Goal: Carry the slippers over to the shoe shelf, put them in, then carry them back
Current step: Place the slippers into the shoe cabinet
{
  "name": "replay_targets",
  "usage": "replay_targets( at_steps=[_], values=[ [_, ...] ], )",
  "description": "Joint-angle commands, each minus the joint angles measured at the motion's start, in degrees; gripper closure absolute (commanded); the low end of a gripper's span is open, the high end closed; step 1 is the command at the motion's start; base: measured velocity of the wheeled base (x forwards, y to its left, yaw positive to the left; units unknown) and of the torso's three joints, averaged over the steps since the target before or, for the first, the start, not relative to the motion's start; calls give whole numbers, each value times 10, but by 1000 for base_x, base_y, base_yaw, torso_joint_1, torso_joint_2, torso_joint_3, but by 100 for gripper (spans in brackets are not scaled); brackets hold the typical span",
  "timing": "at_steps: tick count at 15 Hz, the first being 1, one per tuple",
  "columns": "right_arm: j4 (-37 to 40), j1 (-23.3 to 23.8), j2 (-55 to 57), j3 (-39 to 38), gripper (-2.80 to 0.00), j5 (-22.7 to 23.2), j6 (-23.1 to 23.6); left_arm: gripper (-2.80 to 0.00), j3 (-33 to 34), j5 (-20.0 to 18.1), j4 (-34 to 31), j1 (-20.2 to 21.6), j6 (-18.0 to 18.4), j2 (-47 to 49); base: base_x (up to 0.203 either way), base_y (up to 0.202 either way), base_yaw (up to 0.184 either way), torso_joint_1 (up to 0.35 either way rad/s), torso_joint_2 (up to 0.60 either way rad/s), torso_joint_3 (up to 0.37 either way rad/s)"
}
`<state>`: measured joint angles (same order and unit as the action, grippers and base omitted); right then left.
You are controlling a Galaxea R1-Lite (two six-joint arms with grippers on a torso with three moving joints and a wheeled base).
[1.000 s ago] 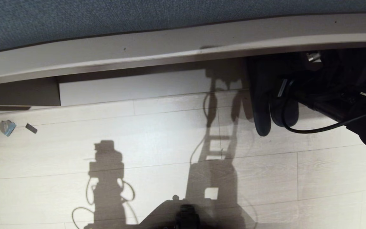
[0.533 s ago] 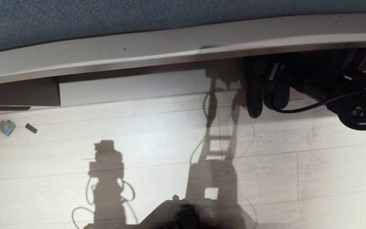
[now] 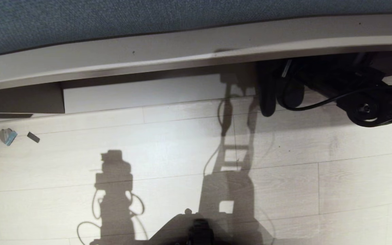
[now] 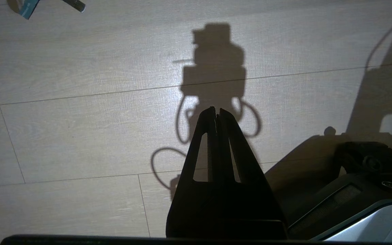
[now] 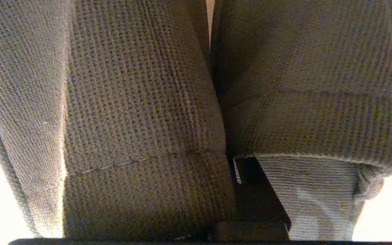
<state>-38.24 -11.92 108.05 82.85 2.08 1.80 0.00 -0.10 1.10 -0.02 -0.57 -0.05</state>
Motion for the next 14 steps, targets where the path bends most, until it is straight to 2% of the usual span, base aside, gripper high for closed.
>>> replay_targets(
  at_steps=[1, 7, 11, 14],
  values=[
    [-2, -1, 5, 5, 0, 1, 0, 0, 4, 0, 0, -1, 0, 0, 0, 0, 0, 0, 0, 0],
    [11, -10, 6, 20, 0, 3, 1, 0, 4, 0, 0, 0, 0, 0, 0, 0, 0, 0, 0, 0],
    [14, -13, 4, 15, 0, 3, 9, 0, 4, 0, 0, 0, 0, 0, 159, 0, -5, -9, 2, 3],
    [14, -18, -10, -6, 0, 3, 10, 0, 4, 0, 0, -1, 0, 0, 23, 0, -7, -3, 2, 3]
  ],
)
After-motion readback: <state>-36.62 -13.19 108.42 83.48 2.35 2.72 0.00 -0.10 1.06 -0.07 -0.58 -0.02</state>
